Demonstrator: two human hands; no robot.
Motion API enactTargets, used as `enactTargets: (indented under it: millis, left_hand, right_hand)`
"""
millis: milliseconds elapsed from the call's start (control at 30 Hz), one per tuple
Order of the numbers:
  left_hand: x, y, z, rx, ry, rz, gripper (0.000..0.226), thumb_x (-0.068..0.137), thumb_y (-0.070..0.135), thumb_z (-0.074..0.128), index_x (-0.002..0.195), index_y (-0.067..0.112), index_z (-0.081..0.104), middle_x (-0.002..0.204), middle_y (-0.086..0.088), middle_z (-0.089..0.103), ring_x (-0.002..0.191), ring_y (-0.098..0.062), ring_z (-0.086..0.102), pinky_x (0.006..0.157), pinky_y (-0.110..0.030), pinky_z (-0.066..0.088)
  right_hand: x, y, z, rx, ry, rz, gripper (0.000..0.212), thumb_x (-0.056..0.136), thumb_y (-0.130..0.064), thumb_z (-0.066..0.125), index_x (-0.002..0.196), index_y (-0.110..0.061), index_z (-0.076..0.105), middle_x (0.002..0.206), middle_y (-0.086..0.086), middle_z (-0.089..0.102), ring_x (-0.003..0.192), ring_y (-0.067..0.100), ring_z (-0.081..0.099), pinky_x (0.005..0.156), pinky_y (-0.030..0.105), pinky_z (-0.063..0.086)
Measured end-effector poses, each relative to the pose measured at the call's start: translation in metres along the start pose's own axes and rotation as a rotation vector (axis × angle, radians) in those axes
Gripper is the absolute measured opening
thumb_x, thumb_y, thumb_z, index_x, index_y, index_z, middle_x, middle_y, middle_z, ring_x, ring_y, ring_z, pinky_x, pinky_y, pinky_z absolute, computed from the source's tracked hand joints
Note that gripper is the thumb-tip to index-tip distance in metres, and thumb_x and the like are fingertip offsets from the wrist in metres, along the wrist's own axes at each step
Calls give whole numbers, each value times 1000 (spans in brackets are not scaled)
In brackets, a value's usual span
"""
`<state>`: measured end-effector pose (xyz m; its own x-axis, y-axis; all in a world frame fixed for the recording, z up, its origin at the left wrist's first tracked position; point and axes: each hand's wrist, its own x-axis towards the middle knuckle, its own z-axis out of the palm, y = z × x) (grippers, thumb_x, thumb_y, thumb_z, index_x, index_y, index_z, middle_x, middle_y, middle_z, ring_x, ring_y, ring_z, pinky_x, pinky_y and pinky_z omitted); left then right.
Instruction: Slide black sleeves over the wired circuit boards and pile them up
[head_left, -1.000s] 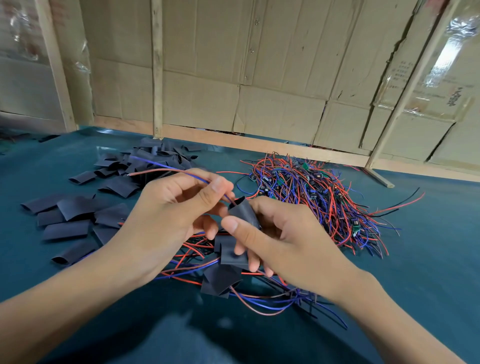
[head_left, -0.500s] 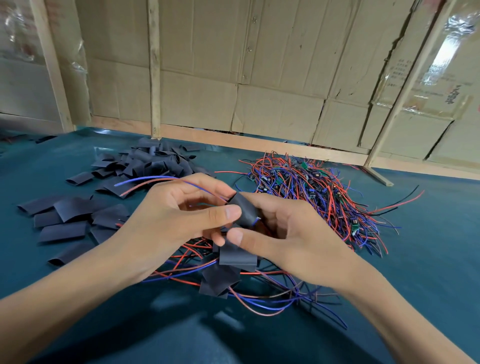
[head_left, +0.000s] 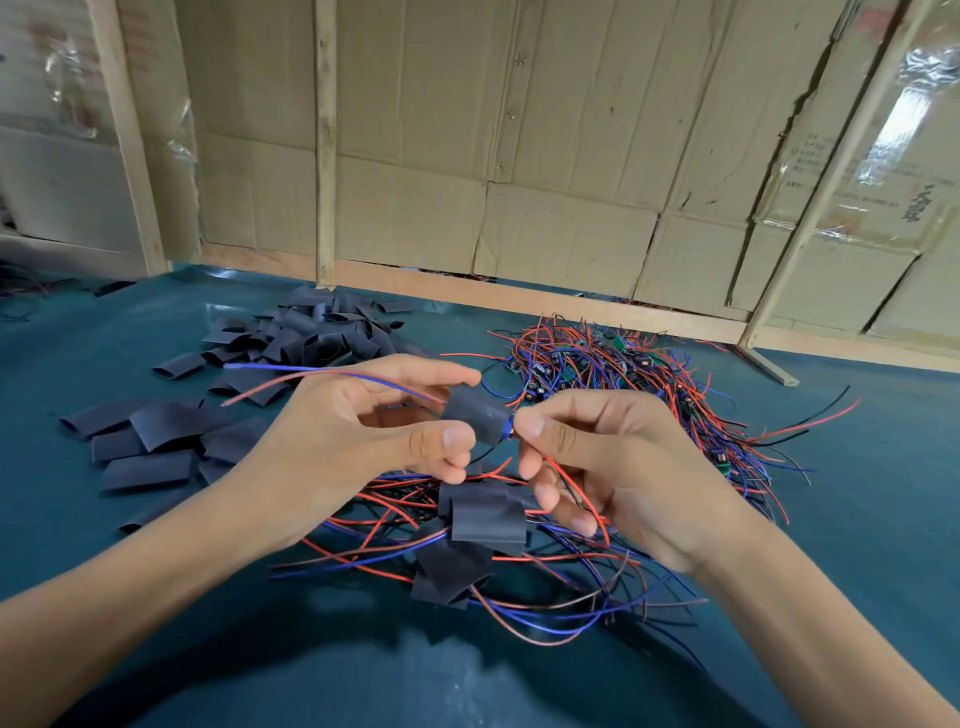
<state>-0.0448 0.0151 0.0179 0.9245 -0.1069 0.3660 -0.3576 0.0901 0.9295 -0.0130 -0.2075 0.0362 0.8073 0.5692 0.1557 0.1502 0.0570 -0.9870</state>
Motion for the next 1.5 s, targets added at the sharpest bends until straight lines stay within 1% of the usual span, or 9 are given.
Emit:
enactTargets:
  millis: [233,500,733,967,1100,1200,1300,1400,1500]
  left_hand:
    - [0,-1,4,-78,-35,-85,31,65,30,90,84,11,75,74,-15,69,68,-30,70,61,-31,57]
    - [3,-5,6,-246,30,-154,21,65,18,80,81,6,77,72,-16,66,67,-24,68,59,-28,56]
    - [1,-11,6,-69,-7,-144,29,63,24,91,84,10,77,75,-15,68,64,-28,61,54,-29,51]
    - [5,-5,-12,306,-155,-98,40,64,40,83,102,33,74,81,2,69,70,-6,54,69,-20,42]
    - [9,-1,-44,452,-384,-113,55,68,3,67,118,27,69,113,1,71,88,-11,59,71,-24,43]
    - [18,-4,-74,599,-367,-66,77,61,-19,49,117,30,69,114,1,71,86,-18,56,63,-30,41]
    - [25,-13,-113,952,-184,15,87,67,-26,52,109,48,66,112,13,70,84,-8,54,72,-34,43]
    - [29,-33,-148,1412,165,46,52,85,9,68,120,46,60,124,4,62,113,-29,47,100,-46,38]
    - [34,-56,-173,1620,383,-413,61,83,71,55,136,43,49,138,-7,48,124,-41,38,102,-53,33]
  right_hand:
    - [-1,1,5,-133,5,13,32,91,-34,64,63,-19,69,52,4,55,35,12,39,36,15,26]
    - [-2,-3,-1,-170,0,29,15,88,-21,75,79,-9,74,66,14,61,44,23,47,36,22,35]
    - [-3,-3,-4,-400,-14,1,19,94,-11,68,76,-11,73,52,-6,62,35,5,45,37,18,33]
    - [2,1,-20,-416,58,-7,18,89,2,70,103,-9,71,79,7,68,60,18,58,45,27,42]
    - [3,7,-32,-521,-10,19,13,87,4,72,95,-6,71,79,9,69,63,16,60,55,26,48]
    - [5,9,-39,-715,-50,-26,9,86,-4,75,89,-12,75,83,1,76,71,8,65,70,20,51]
    - [10,13,-58,-774,302,-180,6,89,-15,74,86,-19,77,81,-8,75,73,0,64,74,13,48]
    - [12,20,-89,-1014,697,-262,7,91,-17,68,90,-21,74,84,-13,71,78,4,62,72,3,39]
    - [14,39,-116,-1204,635,-55,25,93,-22,67,117,-15,71,109,4,71,100,23,65,91,25,45]
